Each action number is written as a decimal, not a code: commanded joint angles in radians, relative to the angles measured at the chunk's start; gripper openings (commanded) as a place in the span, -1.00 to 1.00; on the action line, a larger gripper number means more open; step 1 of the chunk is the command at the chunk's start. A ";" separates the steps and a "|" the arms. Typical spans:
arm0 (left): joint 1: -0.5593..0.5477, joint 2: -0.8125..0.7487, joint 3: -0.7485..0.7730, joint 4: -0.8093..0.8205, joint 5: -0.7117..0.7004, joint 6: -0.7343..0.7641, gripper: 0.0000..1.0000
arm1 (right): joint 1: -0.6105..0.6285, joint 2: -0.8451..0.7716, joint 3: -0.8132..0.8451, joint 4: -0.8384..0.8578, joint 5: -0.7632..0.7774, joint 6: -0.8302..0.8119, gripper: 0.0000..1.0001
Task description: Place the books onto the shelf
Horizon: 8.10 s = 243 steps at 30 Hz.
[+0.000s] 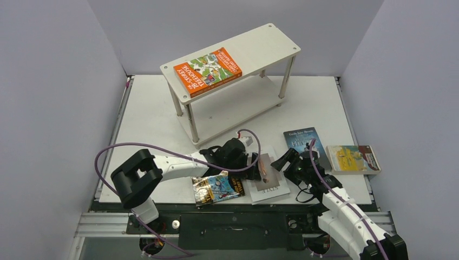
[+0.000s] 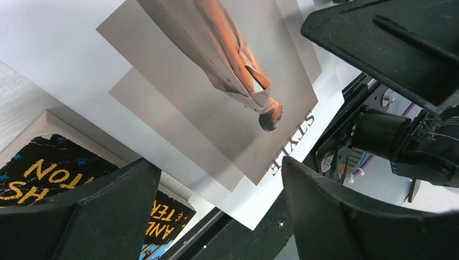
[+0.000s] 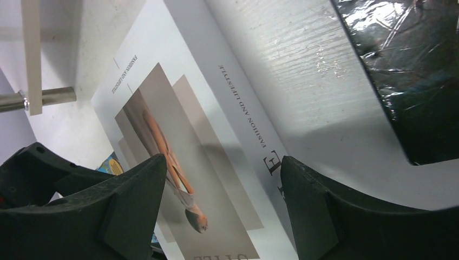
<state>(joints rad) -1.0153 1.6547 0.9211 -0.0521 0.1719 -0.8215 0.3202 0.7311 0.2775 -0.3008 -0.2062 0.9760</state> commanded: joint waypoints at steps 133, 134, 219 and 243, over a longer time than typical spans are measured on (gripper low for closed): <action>0.075 -0.318 0.476 -0.486 0.087 0.387 0.16 | -0.346 -0.086 0.143 0.405 -0.327 0.157 -1.00; 0.090 -0.380 0.466 -0.471 0.086 0.387 0.16 | -0.337 -0.078 0.112 0.468 -0.310 0.199 -1.00; 0.197 -0.882 0.340 -0.485 -0.374 0.338 0.19 | 0.112 1.067 0.756 0.532 0.336 0.515 0.62; 0.196 -0.858 0.316 -0.473 -0.364 0.321 0.19 | 0.031 0.973 0.656 0.563 0.170 0.413 0.63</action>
<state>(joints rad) -0.8227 0.7879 1.2385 -0.5797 -0.2016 -0.4938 0.3607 1.7771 0.9623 0.2119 -0.0189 1.4014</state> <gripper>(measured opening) 0.597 0.814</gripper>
